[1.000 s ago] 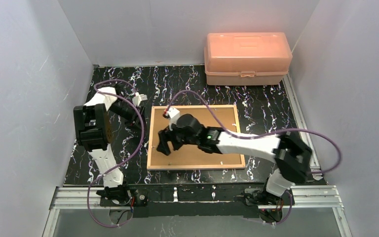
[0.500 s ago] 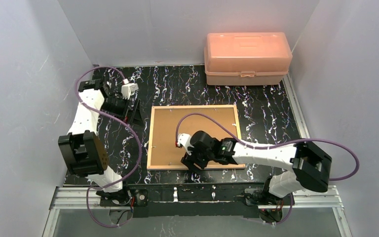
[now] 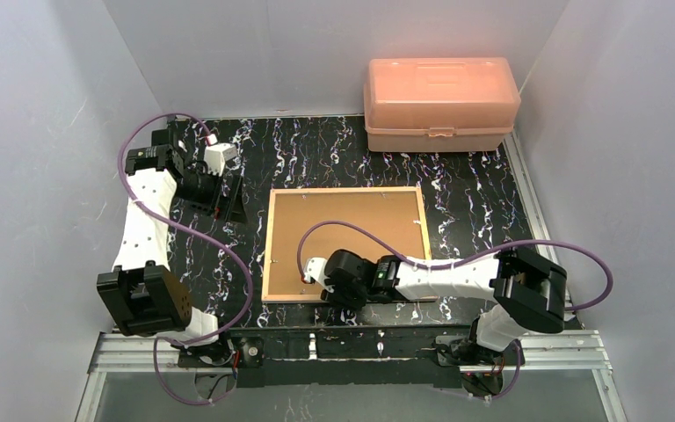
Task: Put the photo into the frame
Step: Turn over the photo frame at the center of the board.
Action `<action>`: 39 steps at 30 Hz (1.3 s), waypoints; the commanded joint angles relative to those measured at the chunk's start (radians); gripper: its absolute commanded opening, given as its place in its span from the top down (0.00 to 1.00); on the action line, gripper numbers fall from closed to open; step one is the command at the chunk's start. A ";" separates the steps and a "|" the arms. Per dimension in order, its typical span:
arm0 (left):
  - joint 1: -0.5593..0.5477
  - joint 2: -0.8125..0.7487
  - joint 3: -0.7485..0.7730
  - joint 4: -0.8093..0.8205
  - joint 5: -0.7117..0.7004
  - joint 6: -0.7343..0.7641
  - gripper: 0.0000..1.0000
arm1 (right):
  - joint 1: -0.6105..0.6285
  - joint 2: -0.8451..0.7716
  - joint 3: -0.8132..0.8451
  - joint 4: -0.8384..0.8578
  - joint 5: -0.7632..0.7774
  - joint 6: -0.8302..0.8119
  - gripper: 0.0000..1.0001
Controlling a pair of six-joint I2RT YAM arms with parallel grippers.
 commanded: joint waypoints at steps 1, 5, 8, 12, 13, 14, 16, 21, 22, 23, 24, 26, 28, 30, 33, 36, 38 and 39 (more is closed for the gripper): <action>0.004 -0.050 0.055 0.042 -0.050 -0.056 0.02 | 0.025 0.023 0.040 0.027 0.066 -0.017 0.58; 0.008 -0.118 0.032 0.126 -0.053 -0.093 0.02 | 0.029 0.027 0.041 0.053 0.076 -0.022 0.64; 0.009 -0.153 0.020 0.173 -0.039 -0.116 0.02 | 0.028 0.041 0.050 0.071 0.070 -0.036 0.68; 0.010 -0.215 -0.045 0.216 0.094 -0.046 0.02 | 0.029 0.067 0.080 0.083 0.060 -0.051 0.77; 0.011 -0.241 -0.082 0.217 0.161 0.012 0.02 | 0.028 0.071 0.094 0.086 0.051 -0.052 0.81; 0.012 -0.274 -0.135 0.222 0.221 0.090 0.02 | 0.029 0.072 0.109 0.086 0.048 -0.056 0.84; 0.012 -0.357 -0.244 0.254 0.281 0.222 0.02 | 0.029 0.072 0.132 0.084 0.046 -0.068 0.86; 0.012 -0.453 -0.413 0.224 0.297 0.491 0.02 | 0.029 0.077 0.143 0.075 0.045 -0.095 0.90; 0.012 -0.461 -0.431 0.166 0.301 0.590 0.02 | 0.028 0.080 0.145 0.077 0.046 -0.098 0.99; 0.010 -0.472 -0.453 0.128 0.300 0.671 0.02 | 0.028 0.083 0.149 0.076 0.053 -0.099 0.99; 0.011 -0.488 -0.477 0.108 0.295 0.746 0.02 | 0.026 0.084 0.154 0.078 0.056 -0.098 0.99; 0.010 -0.538 -0.539 0.098 0.276 0.879 0.02 | 0.019 0.083 0.170 0.081 0.040 -0.090 0.99; 0.010 -0.603 -0.609 0.113 0.261 0.989 0.02 | 0.012 0.080 0.195 0.084 0.025 -0.072 0.99; 0.009 -0.680 -0.676 0.126 0.253 1.094 0.02 | 0.003 0.076 0.222 0.077 0.007 -0.063 0.99; 0.003 -0.747 -0.744 0.132 0.240 1.245 0.02 | -0.006 0.069 0.245 0.079 -0.012 -0.053 0.99; 0.003 -0.807 -0.814 0.186 0.237 1.314 0.02 | -0.018 0.065 0.263 0.074 -0.031 -0.048 0.99; 0.003 -0.846 -0.866 0.189 0.235 1.411 0.02 | -0.026 0.061 0.270 0.076 -0.046 -0.041 0.99; 0.003 -0.870 -0.894 0.192 0.235 1.467 0.02 | -0.032 0.059 0.271 0.080 -0.054 -0.033 0.99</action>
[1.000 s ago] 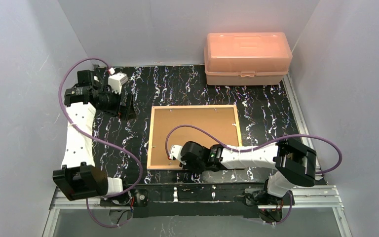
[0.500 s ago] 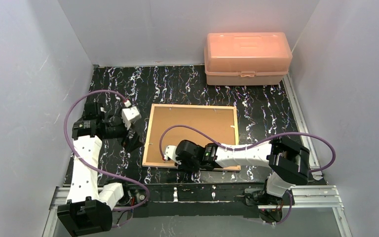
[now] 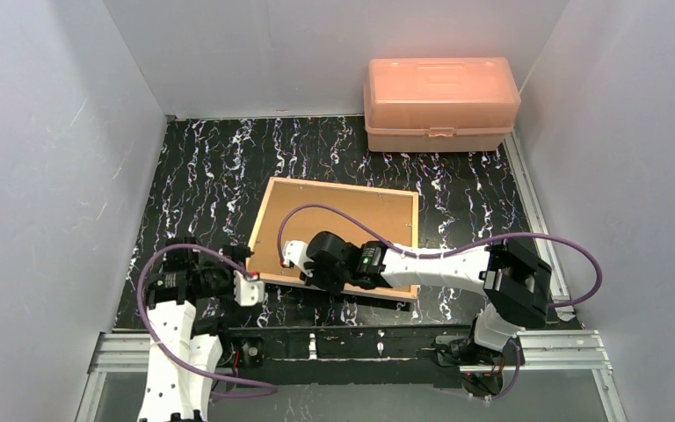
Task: Put the photo into the frame
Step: Turn over the photo frame at the center of the board.
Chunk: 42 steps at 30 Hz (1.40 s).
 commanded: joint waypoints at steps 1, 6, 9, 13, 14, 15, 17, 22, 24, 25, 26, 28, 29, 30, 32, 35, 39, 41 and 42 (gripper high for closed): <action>-0.002 -0.084 -0.117 0.028 0.015 0.309 0.02 | -0.020 -0.037 0.067 0.070 -0.048 0.032 0.99; -0.004 -0.169 -0.246 0.176 0.086 0.440 0.02 | -0.040 -0.044 0.081 0.069 -0.095 0.052 0.99; -0.006 -0.160 -0.308 0.272 0.112 0.510 0.03 | -0.048 -0.049 0.088 0.071 -0.110 0.062 0.99; -0.009 -0.155 -0.379 0.422 0.154 0.559 0.06 | -0.068 -0.048 0.108 0.070 -0.137 0.080 0.99; -0.009 -0.156 -0.399 0.463 0.163 0.565 0.07 | -0.071 -0.048 0.111 0.068 -0.143 0.083 0.99; -0.008 -0.158 -0.417 0.511 0.172 0.561 0.07 | -0.074 -0.048 0.115 0.069 -0.150 0.085 0.99; -0.011 -0.154 -0.453 0.626 0.190 0.552 0.10 | -0.078 -0.049 0.119 0.068 -0.158 0.090 0.99; -0.031 -0.075 -0.499 0.832 0.229 0.541 0.20 | -0.087 -0.039 0.142 0.053 -0.174 0.092 0.99; -0.053 -0.037 -0.507 0.916 0.218 0.526 0.27 | -0.089 -0.030 0.151 0.042 -0.177 0.093 0.99; -0.065 -0.022 -0.502 0.936 0.206 0.518 0.32 | -0.089 -0.027 0.155 0.038 -0.177 0.093 0.99; -0.079 -0.011 -0.496 0.951 0.192 0.503 0.37 | -0.089 -0.024 0.159 0.036 -0.177 0.094 0.99; -0.109 0.001 -0.485 0.975 0.160 0.467 0.51 | -0.089 -0.021 0.168 0.030 -0.174 0.094 0.99; -0.123 0.005 -0.482 0.996 0.148 0.444 0.58 | -0.090 -0.019 0.172 0.027 -0.169 0.093 0.99; -0.134 0.008 -0.480 1.015 0.138 0.421 0.65 | -0.091 -0.019 0.176 0.026 -0.162 0.094 0.99; -0.139 0.010 -0.475 1.043 0.123 0.394 0.75 | -0.091 -0.020 0.180 0.024 -0.149 0.092 0.99; -0.173 0.000 -0.471 1.077 0.116 0.362 0.80 | -0.092 -0.025 0.186 0.016 -0.116 0.084 0.82; -0.177 -0.026 -0.457 1.078 0.100 0.303 0.88 | -0.091 -0.081 0.145 0.057 -0.062 0.049 0.07; -0.178 -0.045 -0.439 1.076 0.097 0.229 0.91 | -0.089 -0.111 0.134 0.053 -0.007 0.023 0.01; -0.179 -0.053 -0.425 1.062 0.094 0.183 0.92 | -0.088 -0.120 0.133 0.044 0.011 0.010 0.01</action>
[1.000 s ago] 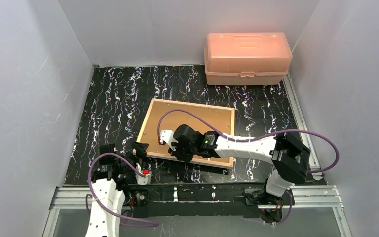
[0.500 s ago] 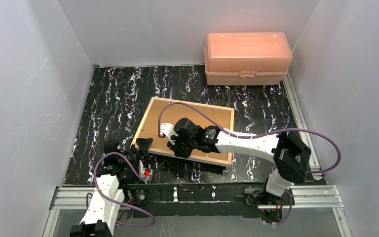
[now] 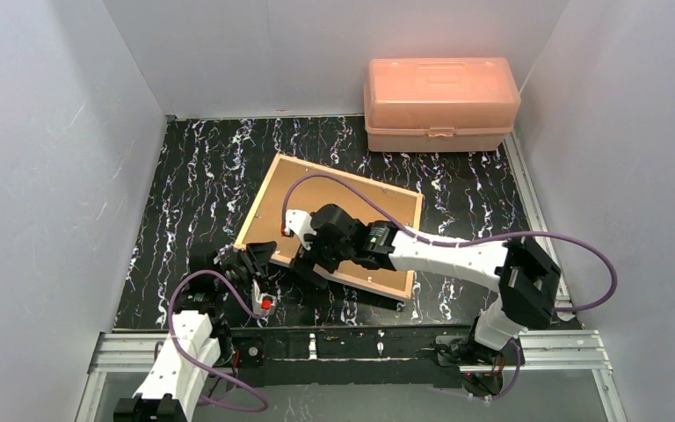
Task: Put the photo into the frame
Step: Turn over the photo frame at the center of the board.
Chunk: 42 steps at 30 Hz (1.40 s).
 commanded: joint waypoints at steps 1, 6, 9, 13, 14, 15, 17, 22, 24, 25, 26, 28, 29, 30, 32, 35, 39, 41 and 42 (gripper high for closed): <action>-0.005 -0.044 0.078 -0.017 0.007 -0.125 0.92 | 0.008 -0.109 0.016 0.045 0.105 -0.062 0.01; -0.006 -0.065 0.173 -0.209 0.007 -0.183 0.93 | 0.087 -0.190 -0.036 0.027 0.302 -0.167 0.01; -0.007 -0.055 0.223 -0.286 -0.001 -0.215 0.93 | 0.141 -0.229 -0.079 0.016 0.412 -0.212 0.01; -0.008 -0.020 0.302 -0.386 -0.023 -0.253 0.95 | 0.187 -0.263 -0.124 -0.018 0.476 -0.267 0.01; -0.008 -0.012 0.328 -0.403 -0.029 -0.264 0.96 | 0.198 -0.268 -0.132 -0.027 0.490 -0.276 0.01; -0.008 -0.003 0.347 -0.425 -0.032 -0.267 0.97 | 0.208 -0.270 -0.139 -0.031 0.508 -0.283 0.01; -0.009 0.003 0.376 -0.455 -0.034 -0.280 0.97 | 0.220 -0.266 -0.151 -0.033 0.538 -0.300 0.01; -0.009 -0.002 0.418 -0.503 -0.029 -0.286 0.98 | 0.223 -0.232 -0.189 0.055 0.631 -0.377 0.04; -0.009 -0.010 0.428 -0.527 -0.027 -0.285 0.98 | 0.223 -0.212 -0.193 0.097 0.693 -0.420 0.08; -0.009 -0.017 0.436 -0.552 -0.031 -0.270 0.98 | 0.222 -0.191 -0.176 0.126 0.727 -0.451 0.13; -0.009 -0.020 0.440 -0.557 -0.034 -0.271 0.98 | 0.223 -0.185 -0.167 0.126 0.724 -0.462 0.16; -0.008 -0.021 0.448 -0.568 -0.034 -0.275 0.99 | 0.222 -0.170 -0.134 0.103 0.707 -0.465 0.24; -0.008 -0.020 0.455 -0.574 -0.034 -0.277 0.99 | 0.223 -0.165 -0.118 0.083 0.700 -0.465 0.30; -0.008 -0.018 0.463 -0.581 -0.032 -0.285 1.00 | 0.223 -0.161 -0.100 0.065 0.694 -0.463 0.35; -0.008 -0.006 0.483 -0.597 -0.029 -0.305 0.99 | 0.223 -0.165 -0.078 0.042 0.685 -0.451 0.47; -0.009 0.015 0.514 -0.621 -0.027 -0.340 0.93 | 0.223 -0.181 -0.054 0.025 0.671 -0.425 0.62; -0.009 0.038 0.557 -0.630 -0.029 -0.402 0.83 | 0.222 -0.188 0.024 -0.029 0.633 -0.373 0.69; -0.009 0.044 0.580 -0.629 -0.031 -0.437 0.79 | 0.216 -0.166 0.091 -0.078 0.611 -0.325 0.70; -0.009 0.047 0.601 -0.629 -0.031 -0.468 0.73 | 0.207 -0.141 0.135 -0.113 0.597 -0.290 0.71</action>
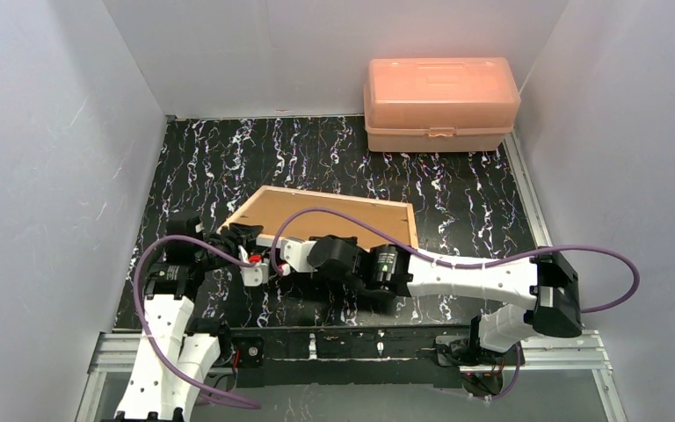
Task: Put the photo into the frame
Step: Turn over the photo frame at the center of the board.
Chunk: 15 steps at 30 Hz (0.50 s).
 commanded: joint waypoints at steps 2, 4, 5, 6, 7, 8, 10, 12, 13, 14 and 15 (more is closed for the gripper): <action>-0.003 0.018 0.118 -0.008 0.040 -0.191 0.44 | -0.025 0.050 0.264 -0.084 -0.059 0.176 0.72; -0.002 0.035 0.159 -0.016 0.027 -0.257 0.19 | -0.043 0.087 0.337 -0.127 -0.096 0.217 0.74; -0.003 0.043 0.180 -0.022 0.019 -0.290 0.10 | -0.056 0.106 0.374 -0.148 -0.120 0.240 0.76; -0.002 0.050 0.202 -0.018 0.009 -0.335 0.03 | -0.070 0.125 0.409 -0.169 -0.138 0.262 0.78; -0.002 0.062 0.222 -0.008 -0.004 -0.393 0.02 | -0.085 0.141 0.444 -0.186 -0.162 0.284 0.79; -0.002 0.066 0.242 0.011 -0.016 -0.452 0.02 | -0.105 0.158 0.477 -0.203 -0.188 0.307 0.80; 0.005 0.085 0.280 0.050 -0.033 -0.602 0.02 | -0.149 0.187 0.540 -0.224 -0.257 0.356 0.81; 0.023 0.103 0.319 0.091 -0.030 -0.727 0.02 | -0.194 0.215 0.597 -0.241 -0.315 0.395 0.81; 0.052 0.112 0.339 0.107 -0.022 -0.787 0.02 | -0.214 0.225 0.618 -0.242 -0.328 0.413 0.81; 0.075 0.125 0.357 0.119 -0.012 -0.844 0.02 | -0.232 0.236 0.639 -0.244 -0.367 0.427 0.81; 0.090 0.139 0.380 0.126 -0.003 -0.898 0.02 | -0.255 0.245 0.668 -0.245 -0.404 0.447 0.81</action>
